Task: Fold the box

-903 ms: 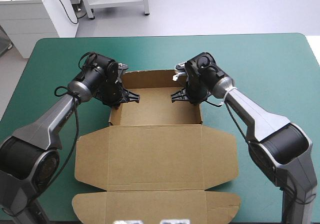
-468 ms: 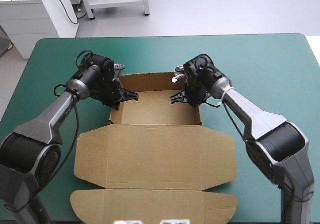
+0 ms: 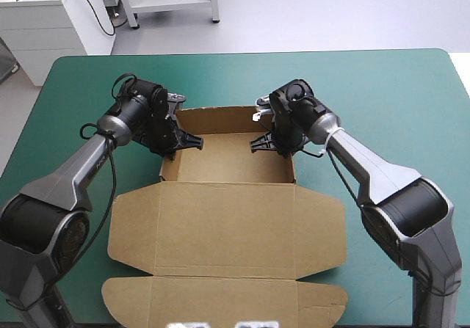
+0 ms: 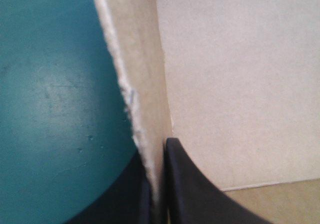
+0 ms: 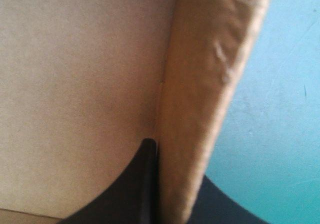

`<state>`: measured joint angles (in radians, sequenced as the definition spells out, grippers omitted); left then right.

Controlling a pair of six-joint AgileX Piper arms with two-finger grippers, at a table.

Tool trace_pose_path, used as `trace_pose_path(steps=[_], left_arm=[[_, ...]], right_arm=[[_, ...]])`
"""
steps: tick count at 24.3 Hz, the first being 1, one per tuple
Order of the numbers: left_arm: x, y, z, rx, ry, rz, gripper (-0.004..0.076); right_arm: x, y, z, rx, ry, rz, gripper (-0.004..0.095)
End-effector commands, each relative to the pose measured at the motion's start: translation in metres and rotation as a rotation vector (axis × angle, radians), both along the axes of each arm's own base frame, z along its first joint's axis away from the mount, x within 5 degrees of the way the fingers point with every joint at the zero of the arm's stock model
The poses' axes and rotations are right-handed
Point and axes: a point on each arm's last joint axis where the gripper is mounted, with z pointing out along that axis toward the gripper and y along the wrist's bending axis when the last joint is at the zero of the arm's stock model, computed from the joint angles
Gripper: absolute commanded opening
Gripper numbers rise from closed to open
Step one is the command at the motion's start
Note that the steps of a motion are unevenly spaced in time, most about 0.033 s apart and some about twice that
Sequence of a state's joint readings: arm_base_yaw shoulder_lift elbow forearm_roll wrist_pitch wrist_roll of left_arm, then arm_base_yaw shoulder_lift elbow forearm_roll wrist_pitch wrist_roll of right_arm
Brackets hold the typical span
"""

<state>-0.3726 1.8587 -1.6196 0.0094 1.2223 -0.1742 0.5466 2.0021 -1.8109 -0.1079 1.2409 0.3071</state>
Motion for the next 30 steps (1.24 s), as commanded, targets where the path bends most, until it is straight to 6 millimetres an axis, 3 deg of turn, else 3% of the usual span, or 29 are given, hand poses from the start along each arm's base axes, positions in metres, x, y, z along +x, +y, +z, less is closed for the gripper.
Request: trace_pose_path(steps=[1,4,7,12,14,17,20,25,30], left_arm=[[0.002,-0.008,0.027,-0.069,-0.152,-0.051,-0.0003],[0.0,-0.007,0.026,-0.057,-0.132,-0.052,0.005],[0.0,-0.007,0.026,-0.057,-0.127,-0.052,0.0162],[0.002,-0.008,0.036,-0.07,-0.153,-0.051,0.0417],[0.002,-0.008,0.043,-0.07,-0.166,-0.052,0.0471],[0.003,-0.006,0.052,-0.049,-0.181,-0.054,0.0475],[0.002,0.005,0.064,0.068,-0.186,-0.054,0.0475],[-0.004,0.006,0.076,0.048,-0.214,-0.052,0.0475],[-0.023,0.021,0.111,0.088,-0.328,-0.052,0.0475]], right_arm=[[-0.011,0.008,0.027,0.066,-0.038,0.075,0.0117],[-0.011,0.007,0.027,0.057,-0.043,0.07,0.0285],[-0.01,0.005,0.028,0.038,-0.057,0.067,0.042],[-0.008,0.003,0.028,0.021,-0.07,0.048,0.0448],[-0.009,0.003,0.029,0.022,-0.071,0.045,0.0448],[-0.009,0.003,0.036,0.03,-0.091,0.045,0.0448],[-0.009,0.002,0.057,0.061,-0.149,0.045,0.0448],[-0.012,-0.008,0.082,0.021,-0.249,0.042,0.0448],[-0.021,-0.015,0.101,0.046,-0.29,0.038,0.0447]])
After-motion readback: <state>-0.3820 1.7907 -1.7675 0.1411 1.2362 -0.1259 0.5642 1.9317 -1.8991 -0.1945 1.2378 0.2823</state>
